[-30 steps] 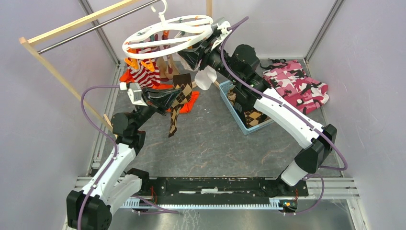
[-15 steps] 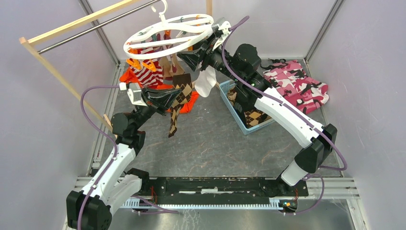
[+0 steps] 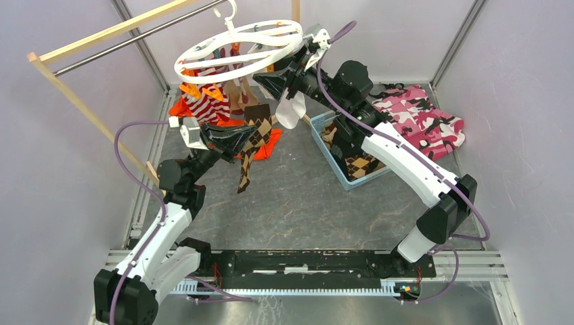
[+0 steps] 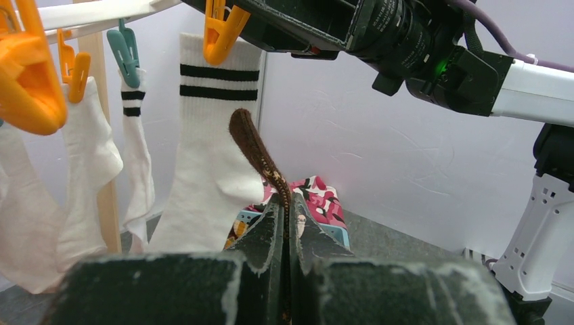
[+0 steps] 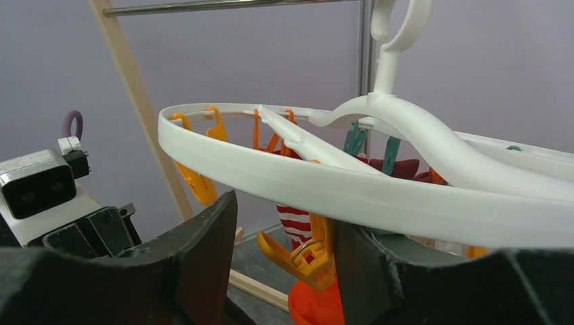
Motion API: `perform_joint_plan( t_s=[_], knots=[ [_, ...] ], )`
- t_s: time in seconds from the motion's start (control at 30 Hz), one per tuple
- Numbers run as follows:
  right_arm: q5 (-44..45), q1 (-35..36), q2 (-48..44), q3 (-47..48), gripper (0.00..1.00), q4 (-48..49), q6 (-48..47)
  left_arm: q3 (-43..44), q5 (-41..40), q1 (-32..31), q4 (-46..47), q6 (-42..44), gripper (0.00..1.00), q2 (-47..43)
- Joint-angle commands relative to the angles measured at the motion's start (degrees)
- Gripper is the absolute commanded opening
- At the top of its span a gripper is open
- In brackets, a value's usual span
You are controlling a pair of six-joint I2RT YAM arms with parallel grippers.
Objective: Clip the socks to the hanger
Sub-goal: Clamp the sock onto the hanger.
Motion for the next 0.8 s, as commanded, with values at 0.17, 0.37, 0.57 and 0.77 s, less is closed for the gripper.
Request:
perform_joint_plan(
  t_s=[0.17,0.37,0.57,0.77],
  knots=[
    [-1.88,-0.61,-2.65,-0.29,0.57,3.33,1.25,2.4,1.1,-0.22,3.56,-2.5,0.02,0.29],
    [-1.64,-0.72,-3.06,-0.38,0.55,3.42,1.43,2.48,1.11,-0.39,4.33,-2.85,0.02,0.81],
    [-0.8,-0.61,-3.04,-0.38,0.5,3.6,2.07,2.67,1.21,-0.55,4.46,-2.87,0.02,1.05],
    [-0.12,-0.67,-2.63,-0.14,0.34,3.22,1.96,2.58,1.23,-0.58,4.28,-3.02,0.02,1.0]
  ],
)
